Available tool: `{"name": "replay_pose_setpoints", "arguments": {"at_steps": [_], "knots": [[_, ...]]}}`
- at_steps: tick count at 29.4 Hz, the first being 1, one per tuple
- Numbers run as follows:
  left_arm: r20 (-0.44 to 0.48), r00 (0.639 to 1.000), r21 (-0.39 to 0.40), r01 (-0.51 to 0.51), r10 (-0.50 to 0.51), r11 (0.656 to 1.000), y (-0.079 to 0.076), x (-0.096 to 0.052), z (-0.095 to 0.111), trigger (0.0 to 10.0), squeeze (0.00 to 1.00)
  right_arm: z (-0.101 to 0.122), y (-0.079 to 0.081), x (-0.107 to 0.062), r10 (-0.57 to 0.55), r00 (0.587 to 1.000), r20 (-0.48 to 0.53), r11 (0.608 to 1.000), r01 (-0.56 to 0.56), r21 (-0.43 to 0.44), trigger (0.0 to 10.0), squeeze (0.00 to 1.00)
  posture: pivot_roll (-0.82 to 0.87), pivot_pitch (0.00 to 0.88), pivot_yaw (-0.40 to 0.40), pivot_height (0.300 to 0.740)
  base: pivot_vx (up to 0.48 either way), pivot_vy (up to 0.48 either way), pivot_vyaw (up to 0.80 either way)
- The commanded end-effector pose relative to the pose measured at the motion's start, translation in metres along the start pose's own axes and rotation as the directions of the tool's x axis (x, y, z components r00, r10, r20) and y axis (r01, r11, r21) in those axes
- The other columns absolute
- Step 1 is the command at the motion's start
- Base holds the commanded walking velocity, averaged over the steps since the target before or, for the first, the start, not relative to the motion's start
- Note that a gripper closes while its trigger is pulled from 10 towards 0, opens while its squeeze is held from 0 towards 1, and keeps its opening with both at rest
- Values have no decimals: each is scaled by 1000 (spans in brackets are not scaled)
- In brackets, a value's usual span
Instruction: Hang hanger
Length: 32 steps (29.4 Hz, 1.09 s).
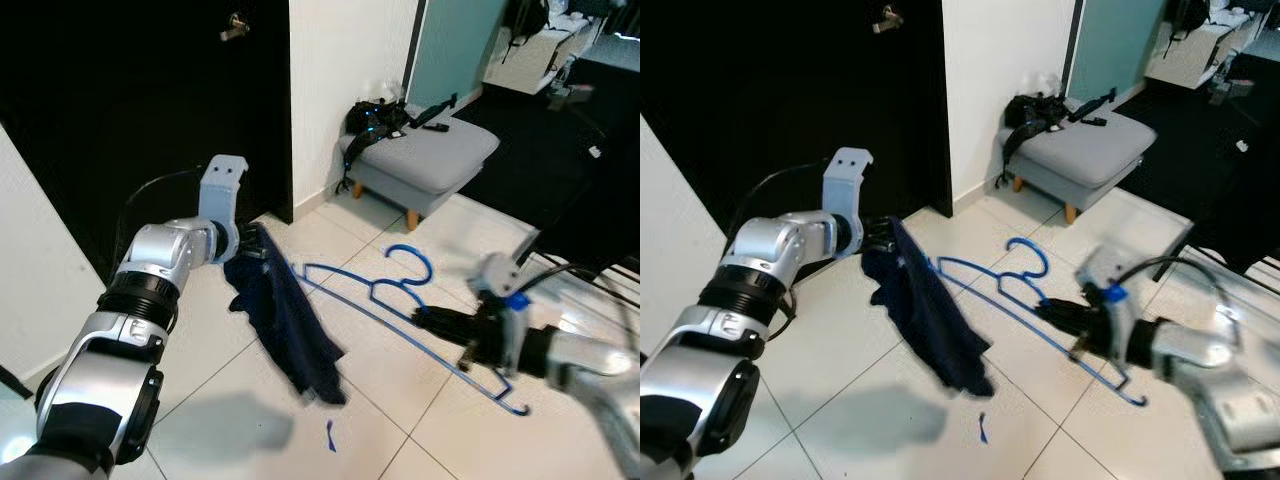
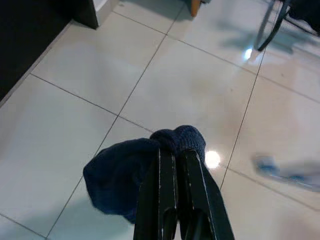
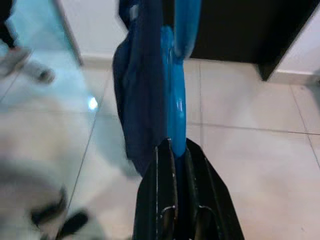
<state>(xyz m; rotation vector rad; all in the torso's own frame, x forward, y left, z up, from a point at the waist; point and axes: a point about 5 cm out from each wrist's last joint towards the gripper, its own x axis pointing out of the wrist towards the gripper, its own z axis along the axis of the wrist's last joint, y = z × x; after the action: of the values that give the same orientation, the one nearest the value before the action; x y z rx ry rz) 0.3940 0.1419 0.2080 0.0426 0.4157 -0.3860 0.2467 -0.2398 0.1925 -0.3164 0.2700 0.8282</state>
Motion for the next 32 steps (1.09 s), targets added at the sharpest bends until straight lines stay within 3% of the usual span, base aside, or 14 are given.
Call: {"name": "replay_pose_setpoints", "arguments": {"at_steps": [1,8,16,21,24,32], "knots": [[1,1000,39,10,-10,999,-3,-4,9,10000,0,14,4,-10,47,999,16,999,-47,-27,10000,0,15,54,14,740,0,0,0],[-18,999,27,51,-50,998,-12,-6,16,10000,0,30,16,-12,138,990,28,990,-137,-47,10000,0,17,48,14,740,0,0,0],[-8,999,-5,49,-49,999,-13,-10,25,10000,0,42,41,2,281,958,59,959,-278,-55,10000,0,23,45,15,740,0,0,0],[6,999,-9,34,-34,999,-11,-12,30,10000,0,42,39,5,258,965,46,965,-255,-70,10000,0,24,48,14,740,0,0,0],[30,997,2,65,-65,998,-19,-19,41,10000,0,42,27,13,155,987,46,984,-150,-98,10000,0,24,53,11,740,0,0,0],[53,994,43,92,-95,995,-26,-25,50,10000,0,45,21,23,83,995,47,993,-79,-91,10000,0,32,56,10,740,0,0,0]]}}
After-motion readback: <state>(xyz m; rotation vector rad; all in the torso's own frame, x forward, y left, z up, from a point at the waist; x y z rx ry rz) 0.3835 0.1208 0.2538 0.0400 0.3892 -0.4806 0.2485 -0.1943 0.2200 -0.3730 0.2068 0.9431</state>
